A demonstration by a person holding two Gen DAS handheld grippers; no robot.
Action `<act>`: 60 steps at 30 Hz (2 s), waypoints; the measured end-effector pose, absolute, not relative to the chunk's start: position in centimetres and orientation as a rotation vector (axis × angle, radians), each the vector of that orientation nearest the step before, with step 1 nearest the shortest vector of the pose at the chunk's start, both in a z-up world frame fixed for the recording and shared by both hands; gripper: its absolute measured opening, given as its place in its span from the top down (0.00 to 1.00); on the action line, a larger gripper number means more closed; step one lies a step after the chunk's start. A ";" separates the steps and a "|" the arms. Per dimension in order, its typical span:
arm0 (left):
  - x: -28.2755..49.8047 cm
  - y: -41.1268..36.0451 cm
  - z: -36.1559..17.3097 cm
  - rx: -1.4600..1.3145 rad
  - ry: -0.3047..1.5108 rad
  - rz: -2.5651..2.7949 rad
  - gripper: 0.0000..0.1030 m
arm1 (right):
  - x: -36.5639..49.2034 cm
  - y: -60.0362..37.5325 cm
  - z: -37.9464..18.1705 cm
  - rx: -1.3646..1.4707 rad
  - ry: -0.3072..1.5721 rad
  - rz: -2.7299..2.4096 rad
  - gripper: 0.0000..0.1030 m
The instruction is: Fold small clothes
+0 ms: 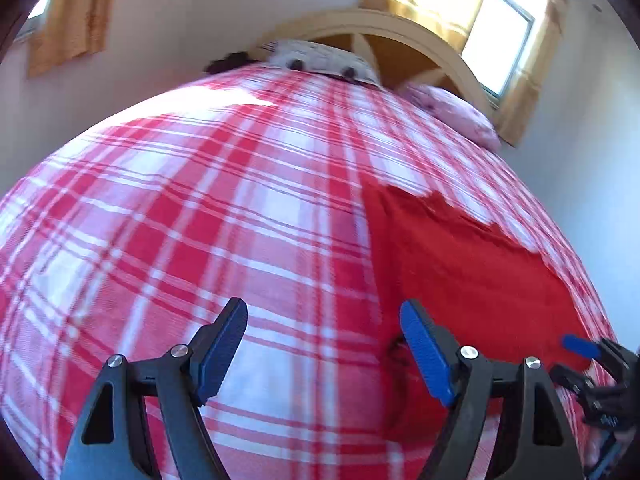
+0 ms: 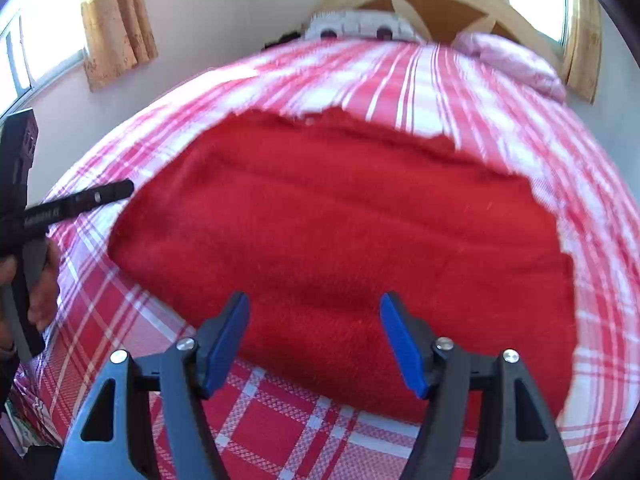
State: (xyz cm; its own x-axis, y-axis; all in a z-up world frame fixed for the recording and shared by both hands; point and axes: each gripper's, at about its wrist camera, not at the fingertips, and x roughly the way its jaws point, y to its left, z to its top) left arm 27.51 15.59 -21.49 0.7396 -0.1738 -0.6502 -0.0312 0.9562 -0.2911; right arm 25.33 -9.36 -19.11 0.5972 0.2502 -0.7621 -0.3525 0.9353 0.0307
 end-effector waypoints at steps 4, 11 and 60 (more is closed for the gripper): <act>28.3 18.0 -22.4 -0.359 0.764 -0.020 0.23 | 23.9 -5.4 -18.0 -0.251 0.795 0.390 0.31; 28.0 19.1 -23.8 -0.430 0.746 -0.025 0.23 | 21.5 1.8 -19.9 -0.482 0.753 0.470 0.31; 42.1 11.3 -23.5 -0.497 0.960 -0.522 0.62 | 20.4 9.9 -24.7 -0.844 0.512 0.323 0.76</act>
State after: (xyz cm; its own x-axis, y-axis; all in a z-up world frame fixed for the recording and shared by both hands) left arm 42.14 11.31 -23.46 0.4715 -0.6161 -0.6309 0.1941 0.7704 -0.6073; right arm 20.41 9.91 -24.66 0.8327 0.0710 -0.5492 -0.4653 0.6273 -0.6245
